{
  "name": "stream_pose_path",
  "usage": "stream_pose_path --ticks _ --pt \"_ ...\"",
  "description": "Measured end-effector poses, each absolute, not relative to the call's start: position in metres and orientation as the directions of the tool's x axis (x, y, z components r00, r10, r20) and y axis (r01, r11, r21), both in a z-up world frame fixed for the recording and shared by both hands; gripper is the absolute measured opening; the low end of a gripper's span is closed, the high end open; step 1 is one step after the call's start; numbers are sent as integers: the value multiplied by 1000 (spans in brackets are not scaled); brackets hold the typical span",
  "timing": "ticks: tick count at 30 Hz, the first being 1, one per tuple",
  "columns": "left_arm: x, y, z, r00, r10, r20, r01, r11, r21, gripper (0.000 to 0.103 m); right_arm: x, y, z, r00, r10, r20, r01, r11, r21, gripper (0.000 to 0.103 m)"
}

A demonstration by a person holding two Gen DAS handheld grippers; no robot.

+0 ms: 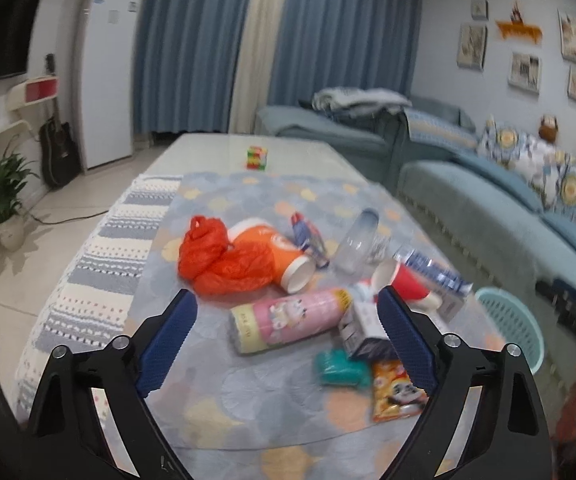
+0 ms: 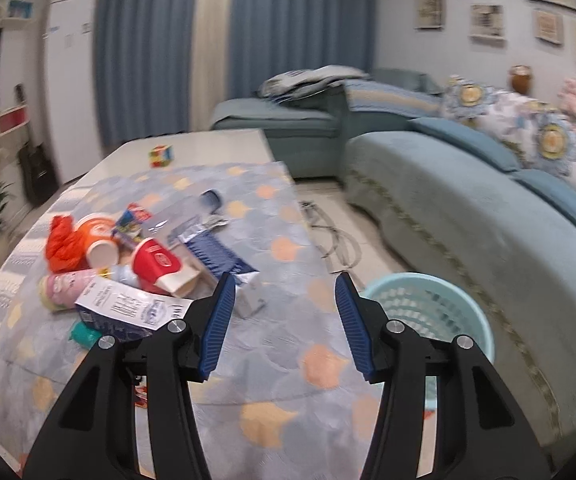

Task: Collect trash
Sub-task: 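Grasp the pink drink bottle with the left tool while the right tool grasps the blue milk carton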

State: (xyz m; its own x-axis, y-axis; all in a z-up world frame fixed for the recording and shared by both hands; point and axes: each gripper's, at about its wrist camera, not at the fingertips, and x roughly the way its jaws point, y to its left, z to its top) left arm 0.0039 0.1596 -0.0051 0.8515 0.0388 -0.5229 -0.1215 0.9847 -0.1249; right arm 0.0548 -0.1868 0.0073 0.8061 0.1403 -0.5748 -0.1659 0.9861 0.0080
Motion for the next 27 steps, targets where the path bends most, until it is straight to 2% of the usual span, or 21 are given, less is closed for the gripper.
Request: stream_pose_path --ticks 8,12,19,24,27 --pt "74 187 -33 790 -5 -612 -82 990 -114 80 117 -165 -6 741 227 -631 -277 961 21 49" --pt "108 188 -52 745 -51 -665 -23 995 -102 80 140 -152 -19 695 255 -672 -333 943 14 49" --pt "139 191 -80 680 -124 -723 56 991 -118 80 164 -123 -48 641 237 -730 -454 884 -112 64" --pt "150 191 -89 634 -183 -752 96 983 -159 81 185 -110 -70 603 200 -772 -480 864 -151 65" --pt "148 188 -91 606 -218 -765 124 976 -180 79 196 -107 -79 566 207 -798 -484 867 -118 64"
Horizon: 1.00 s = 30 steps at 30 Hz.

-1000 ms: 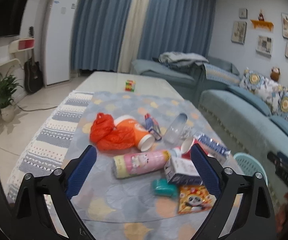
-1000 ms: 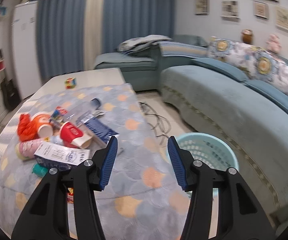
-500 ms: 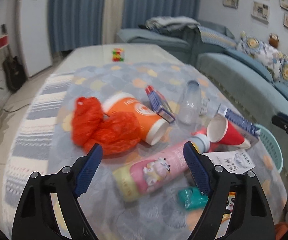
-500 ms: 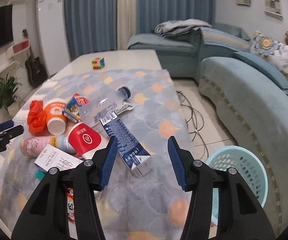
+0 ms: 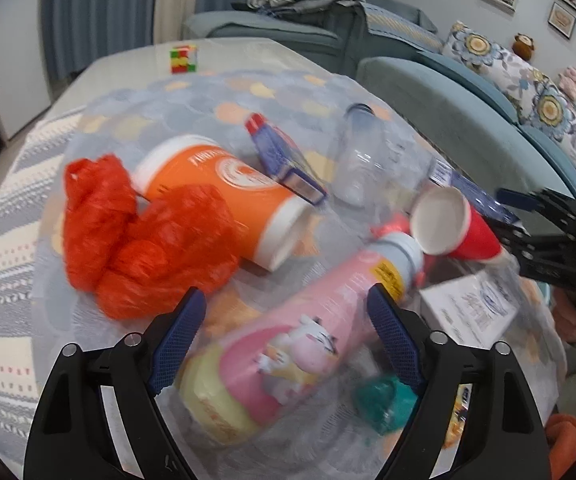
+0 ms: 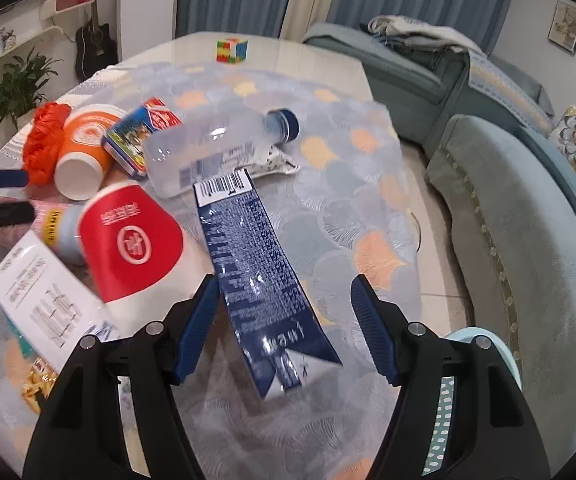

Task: Collect trash
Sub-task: 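Grasp the pink drink bottle with the left tool while the right tool grasps the blue milk carton, then carry bottle and carton to the blue basket and release both into it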

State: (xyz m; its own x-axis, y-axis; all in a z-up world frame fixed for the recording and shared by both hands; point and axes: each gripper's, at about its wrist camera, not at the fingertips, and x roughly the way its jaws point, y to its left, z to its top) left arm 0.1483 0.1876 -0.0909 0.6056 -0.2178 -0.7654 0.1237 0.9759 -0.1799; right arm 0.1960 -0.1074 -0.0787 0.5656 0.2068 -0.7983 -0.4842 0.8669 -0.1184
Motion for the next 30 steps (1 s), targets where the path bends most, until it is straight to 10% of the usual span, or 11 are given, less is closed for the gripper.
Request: stream_pose_path --ticks 6,30 --pt "126 172 -84 567 -252 -784 180 967 -181 72 193 -114 -79 536 205 -819 -453 889 -74 34" --pt "151 138 -101 465 -165 -870 169 981 -96 49 153 -168 -84 391 273 -879 -348 928 134 43"
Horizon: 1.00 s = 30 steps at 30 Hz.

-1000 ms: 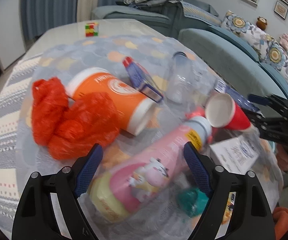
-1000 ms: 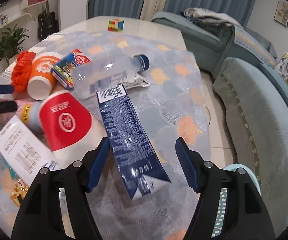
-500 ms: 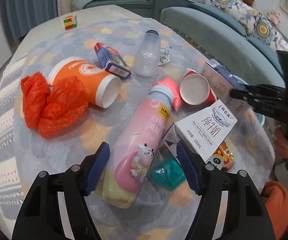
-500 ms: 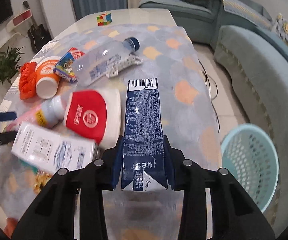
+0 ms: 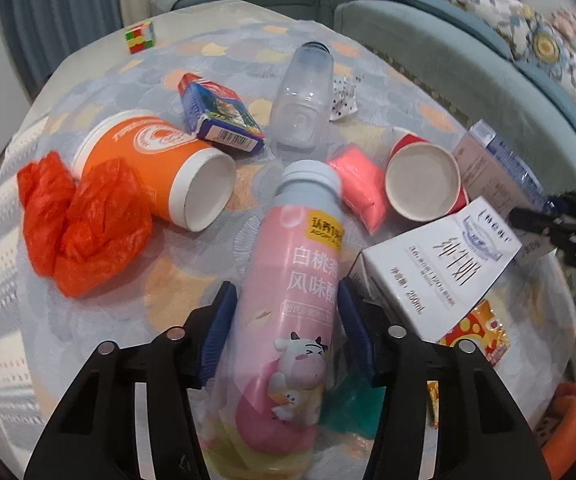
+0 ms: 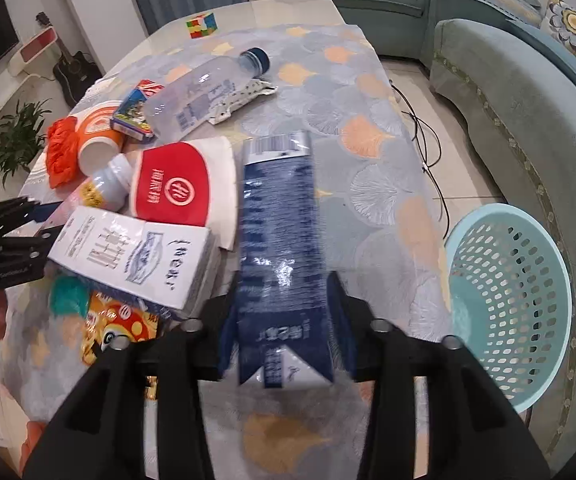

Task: Collect trash
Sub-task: 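Carry bottle and carton to the blue basket and release both into it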

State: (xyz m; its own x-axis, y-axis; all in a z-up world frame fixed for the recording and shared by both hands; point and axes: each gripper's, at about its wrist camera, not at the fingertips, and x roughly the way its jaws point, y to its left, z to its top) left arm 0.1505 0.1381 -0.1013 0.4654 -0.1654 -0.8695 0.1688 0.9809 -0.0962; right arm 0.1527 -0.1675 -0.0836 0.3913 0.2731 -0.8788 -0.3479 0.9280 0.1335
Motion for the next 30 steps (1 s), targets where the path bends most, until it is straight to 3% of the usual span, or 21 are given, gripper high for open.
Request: stream_pose_path --ticks 3,6,14,20,23,30 --pt "141 144 -94 505 -206 -838 147 978 -151 48 155 -169 -88 375 278 -884 -342 928 146 42" --pt "130 147 -80 550 -260 -793 139 966 -220 48 150 -167 -86 399 259 -880 -351 929 114 33" --pt "116 121 -17 663 -333 -671 186 941 -283 47 135 -207 -32 545 307 -780 -293 942 167 32" --pt "124 64 24 695 -406 -594 273 913 -305 46 122 -270 4 675 202 -709 -167 979 120 32" --pt "129 21 33 679 -431 -595 322 903 -286 46 118 -301 4 704 121 -699 -84 993 87 32" --pt "159 -84 18 585 -500 -639 431 859 -277 46 126 -376 -50 611 102 -785 84 978 193 32"
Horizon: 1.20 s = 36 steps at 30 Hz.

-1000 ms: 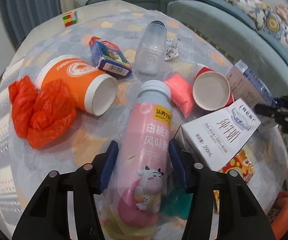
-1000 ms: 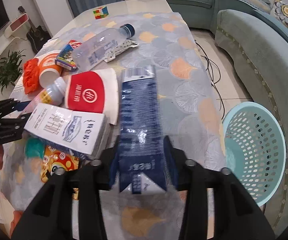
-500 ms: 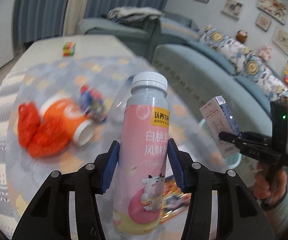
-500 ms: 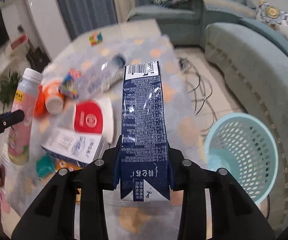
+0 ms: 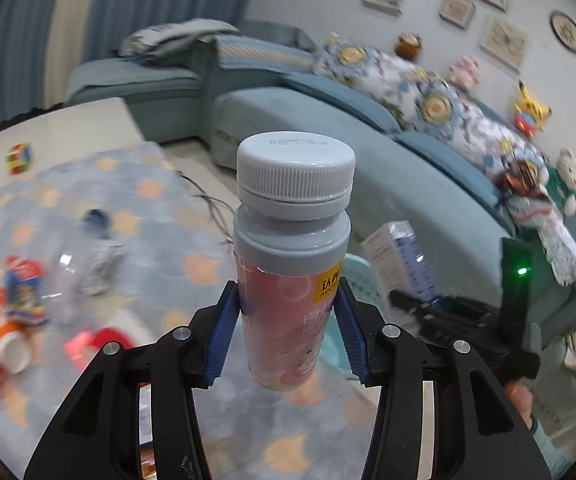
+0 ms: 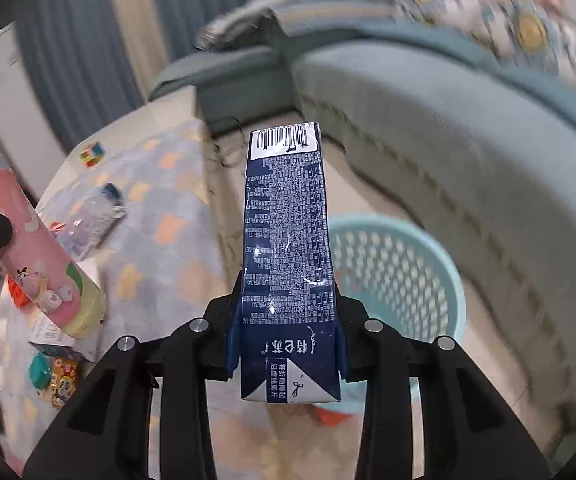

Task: Collect trash
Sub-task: 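Carry bottle and carton to the blue basket and release both into it, then move both tools back to the table and grasp the teal packet with the left tool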

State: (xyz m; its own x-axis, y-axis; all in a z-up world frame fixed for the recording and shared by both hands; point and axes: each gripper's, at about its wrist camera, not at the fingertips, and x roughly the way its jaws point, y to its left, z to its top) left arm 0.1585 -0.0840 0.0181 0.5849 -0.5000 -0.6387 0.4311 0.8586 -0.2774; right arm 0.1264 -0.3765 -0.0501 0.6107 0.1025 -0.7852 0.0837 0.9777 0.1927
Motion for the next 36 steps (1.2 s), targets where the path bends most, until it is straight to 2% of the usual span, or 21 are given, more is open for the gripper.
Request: stream_pose_path --ticks 5,11,17,19,20,23,32,36 --pt "174 -137 -18 512 -526 -679 480 831 -281 46 123 -398 -92 548 90 -832 146 969 201 32" --pt "186 -191 -73 363 -516 -775 511 806 -298 46 115 -407 -134 461 96 -882 185 962 201 33" --pt "183 -221 -103 320 -454 -832 548 805 -228 47 114 -417 -153 432 120 -894 221 947 234 35" --pt "183 -224 -107 336 -453 -826 554 804 -215 47 113 -420 -154 440 132 -888 230 940 253 41" --pt "183 -225 -106 338 -451 -826 553 806 -214 52 111 -421 -153 445 128 -886 236 938 254 47" --pt "186 -223 -105 354 -453 -818 536 815 -220 68 108 -425 -148 458 129 -879 245 933 265 51" --pt "181 -206 -96 365 -482 -797 522 814 -254 68 93 -419 -139 479 131 -868 230 936 268 51" --pt "168 -192 -77 398 -499 -770 526 812 -254 68 89 -407 -123 523 149 -839 178 944 279 51"
